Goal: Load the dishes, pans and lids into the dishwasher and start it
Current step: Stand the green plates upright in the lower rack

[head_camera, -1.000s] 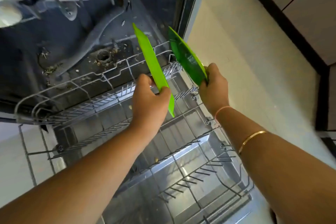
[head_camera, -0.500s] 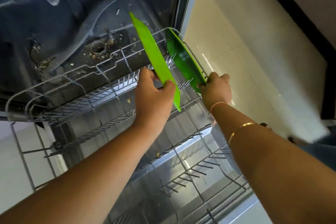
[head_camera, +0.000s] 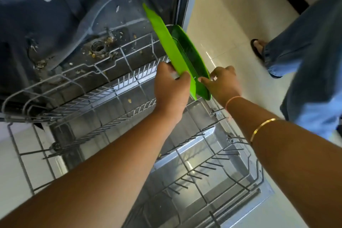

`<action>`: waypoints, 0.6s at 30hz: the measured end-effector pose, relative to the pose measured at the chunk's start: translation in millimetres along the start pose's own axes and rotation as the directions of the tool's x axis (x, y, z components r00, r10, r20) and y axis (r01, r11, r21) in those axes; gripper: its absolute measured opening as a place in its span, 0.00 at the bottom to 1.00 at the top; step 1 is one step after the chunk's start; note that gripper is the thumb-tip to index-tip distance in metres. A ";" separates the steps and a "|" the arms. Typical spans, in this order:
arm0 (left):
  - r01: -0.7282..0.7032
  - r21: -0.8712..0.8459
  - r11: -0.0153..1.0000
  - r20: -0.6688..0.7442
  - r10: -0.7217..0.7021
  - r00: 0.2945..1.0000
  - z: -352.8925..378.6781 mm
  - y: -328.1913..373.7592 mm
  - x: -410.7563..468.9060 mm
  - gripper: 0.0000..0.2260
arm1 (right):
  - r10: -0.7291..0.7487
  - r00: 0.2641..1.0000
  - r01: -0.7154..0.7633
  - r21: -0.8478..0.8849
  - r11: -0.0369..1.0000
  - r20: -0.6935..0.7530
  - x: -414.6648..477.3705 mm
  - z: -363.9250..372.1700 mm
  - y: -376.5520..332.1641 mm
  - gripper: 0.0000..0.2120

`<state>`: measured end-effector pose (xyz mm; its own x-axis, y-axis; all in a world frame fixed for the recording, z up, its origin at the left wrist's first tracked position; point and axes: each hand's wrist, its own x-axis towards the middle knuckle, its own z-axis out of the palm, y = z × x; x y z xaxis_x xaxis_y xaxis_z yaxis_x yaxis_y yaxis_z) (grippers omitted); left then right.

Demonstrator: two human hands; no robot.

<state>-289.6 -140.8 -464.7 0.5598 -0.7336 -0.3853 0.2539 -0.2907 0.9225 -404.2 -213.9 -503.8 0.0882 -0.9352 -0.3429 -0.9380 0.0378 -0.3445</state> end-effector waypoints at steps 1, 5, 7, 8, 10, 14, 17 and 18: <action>-0.017 0.021 1.000 -0.015 0.017 1.000 6.9 -0.7 1.9 0.14 | -0.010 1.000 0.010 0.007 1.000 0.003 1.6 -1.6 -0.9 0.19; -0.091 0.092 0.992 0.015 0.090 0.996 33.2 0.4 5.3 0.16 | -0.049 0.999 0.049 -0.018 0.999 0.014 6.8 -10.4 -2.7 0.11; -0.116 0.144 0.983 0.018 0.115 0.993 43.1 -0.9 6.9 0.17 | -0.073 0.997 0.073 -0.032 0.997 0.014 7.6 -13.1 -3.0 0.11; -0.124 0.163 0.979 0.005 0.124 0.992 46.5 -2.6 8.4 0.17 | -0.087 0.996 0.087 -0.041 0.995 0.016 7.8 -14.0 -3.0 0.12; -0.126 0.196 0.972 -0.004 0.129 0.992 50.4 -5.9 10.5 0.17 | -0.119 0.993 0.120 -0.059 0.991 0.018 8.0 -15.5 -3.6 0.12; -0.138 0.291 0.947 0.006 0.142 0.990 52.2 -13.1 11.4 0.10 | -0.173 0.984 0.176 -0.105 0.979 0.034 12.7 -15.4 -2.7 0.12; -0.157 0.295 0.942 -0.027 0.173 0.985 54.2 -16.9 7.7 0.05 | -0.183 0.983 0.185 -0.124 0.975 0.032 16.8 -14.2 -1.2 0.11; -0.156 0.295 0.943 -0.043 0.176 0.983 55.3 -18.4 6.3 0.06 | -0.181 0.983 0.184 -0.126 0.975 0.033 18.0 -13.6 -0.4 0.11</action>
<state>-334.4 -174.1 -482.8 0.6288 -0.7464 -0.2177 -0.0804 -0.3409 0.9367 -406.8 -235.5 -497.9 0.2674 -0.9145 -0.3035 -0.9404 -0.1791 -0.2890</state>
